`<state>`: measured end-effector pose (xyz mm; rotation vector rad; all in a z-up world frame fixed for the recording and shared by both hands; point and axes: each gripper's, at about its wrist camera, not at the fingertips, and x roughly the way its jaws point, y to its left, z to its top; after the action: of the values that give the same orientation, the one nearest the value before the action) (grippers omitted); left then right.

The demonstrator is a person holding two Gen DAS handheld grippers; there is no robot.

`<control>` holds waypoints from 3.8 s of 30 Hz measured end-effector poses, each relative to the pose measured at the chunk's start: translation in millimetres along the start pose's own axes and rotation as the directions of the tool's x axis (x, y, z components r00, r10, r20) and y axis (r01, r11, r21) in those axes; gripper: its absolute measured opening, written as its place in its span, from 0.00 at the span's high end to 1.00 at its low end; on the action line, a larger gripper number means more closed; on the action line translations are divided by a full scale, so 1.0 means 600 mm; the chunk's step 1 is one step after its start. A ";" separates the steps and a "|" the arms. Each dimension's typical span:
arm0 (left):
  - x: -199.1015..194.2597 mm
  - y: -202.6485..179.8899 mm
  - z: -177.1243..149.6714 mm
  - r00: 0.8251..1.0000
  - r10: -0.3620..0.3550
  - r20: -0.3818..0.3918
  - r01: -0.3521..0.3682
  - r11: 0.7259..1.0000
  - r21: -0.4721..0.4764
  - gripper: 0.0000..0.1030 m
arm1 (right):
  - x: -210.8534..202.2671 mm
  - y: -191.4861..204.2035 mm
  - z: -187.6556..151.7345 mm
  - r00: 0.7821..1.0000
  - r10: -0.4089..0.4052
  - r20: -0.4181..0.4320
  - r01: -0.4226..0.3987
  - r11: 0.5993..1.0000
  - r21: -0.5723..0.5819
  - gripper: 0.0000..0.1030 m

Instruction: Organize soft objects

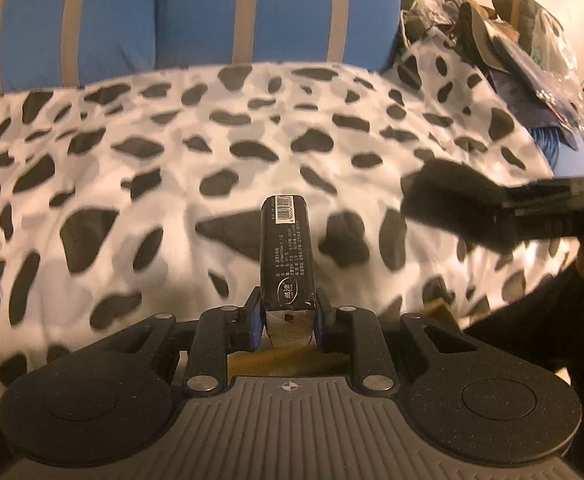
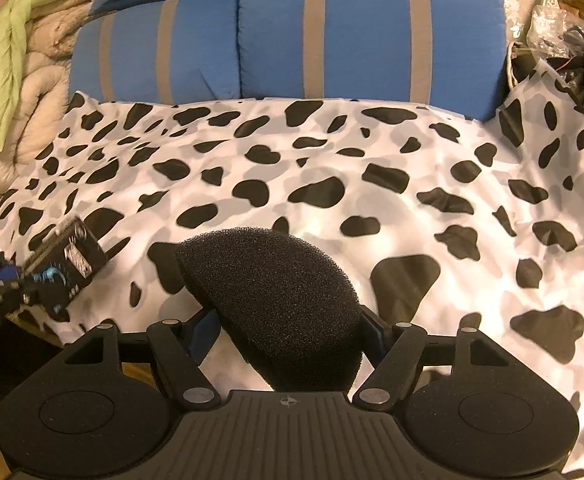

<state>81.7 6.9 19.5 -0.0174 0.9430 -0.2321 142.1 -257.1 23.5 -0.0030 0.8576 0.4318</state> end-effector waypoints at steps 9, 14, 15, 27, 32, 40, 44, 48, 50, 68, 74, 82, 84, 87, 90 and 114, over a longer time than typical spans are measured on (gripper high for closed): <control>-0.016 -0.003 -0.050 0.998 -0.016 -0.059 0.015 1.000 -0.022 0.77 | -0.018 0.021 -0.024 1.000 0.011 -0.008 -0.011 1.000 -0.008 0.28; -0.006 -0.002 -0.070 0.988 -0.018 -0.152 0.010 0.999 -0.052 0.76 | -0.019 0.033 -0.033 1.000 0.010 -0.022 -0.011 1.000 -0.022 0.28; -0.003 0.000 -0.073 0.985 -0.023 -0.172 0.013 0.998 -0.058 0.75 | -0.018 0.035 -0.034 1.000 0.010 -0.027 -0.011 1.000 -0.026 0.28; -0.009 0.040 -0.079 0.987 -0.002 -0.162 -0.026 0.985 -0.171 0.37 | 0.002 0.077 -0.040 0.995 0.052 -0.087 -0.061 0.992 -0.107 0.28; -0.015 0.052 -0.079 0.990 0.011 -0.143 -0.040 0.979 -0.198 0.37 | 0.019 0.113 -0.049 0.983 0.095 -0.157 -0.122 0.976 -0.178 0.28; -0.023 0.073 -0.081 0.993 0.015 -0.116 -0.043 0.967 -0.250 0.37 | 0.033 0.208 -0.080 0.942 0.185 -0.280 -0.290 0.869 -0.401 0.06; -0.020 0.070 -0.082 0.992 0.010 -0.124 -0.040 0.970 -0.241 0.37 | 0.030 0.228 -0.096 0.942 0.163 -0.294 -0.289 0.840 -0.459 0.00; -0.019 0.061 -0.080 0.992 0.011 -0.123 -0.037 0.976 -0.215 0.36 | 0.034 0.221 -0.100 0.943 0.117 -0.311 -0.253 0.861 -0.442 0.00; -0.017 0.054 -0.079 0.992 0.016 -0.129 -0.042 0.979 -0.199 0.36 | 0.034 0.213 -0.100 0.943 0.105 -0.317 -0.240 0.872 -0.426 0.00; 0.016 0.010 -0.087 0.964 0.091 -0.249 -0.121 0.987 -0.108 0.00 | 0.029 0.141 -0.131 0.901 -0.132 -0.414 0.076 0.986 -0.149 0.00; 0.029 -0.006 -0.106 0.933 0.094 -0.348 -0.141 0.984 -0.112 0.00 | 0.023 0.136 -0.152 0.872 -0.180 -0.456 0.145 0.983 -0.111 0.00; 0.051 -0.008 -0.123 0.888 0.086 -0.452 -0.146 0.984 -0.100 0.00 | 0.028 0.133 -0.165 0.850 -0.179 -0.496 0.158 0.984 -0.085 0.00; 0.051 -0.004 -0.122 0.887 0.081 -0.455 -0.147 0.983 -0.112 0.00 | 0.032 0.135 -0.167 0.843 -0.184 -0.506 0.159 0.983 -0.092 0.00; 0.055 0.000 -0.120 0.882 0.082 -0.465 -0.154 0.981 -0.120 0.00 | 0.036 0.134 -0.168 0.837 -0.189 -0.514 0.165 0.982 -0.093 0.00; 0.055 0.001 -0.118 0.880 0.086 -0.467 -0.161 0.979 -0.123 0.00 | 0.038 0.132 -0.168 0.833 -0.193 -0.518 0.170 0.981 -0.092 0.00; 0.054 0.003 -0.115 0.885 0.092 -0.456 -0.161 0.980 -0.116 0.00 | 0.048 0.139 -0.174 0.815 -0.216 -0.538 0.171 0.976 -0.133 0.00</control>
<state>44.8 7.7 -47.4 -0.0424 1.4190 -0.0394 51.7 -188.3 -52.2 -0.3009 1.3973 0.2703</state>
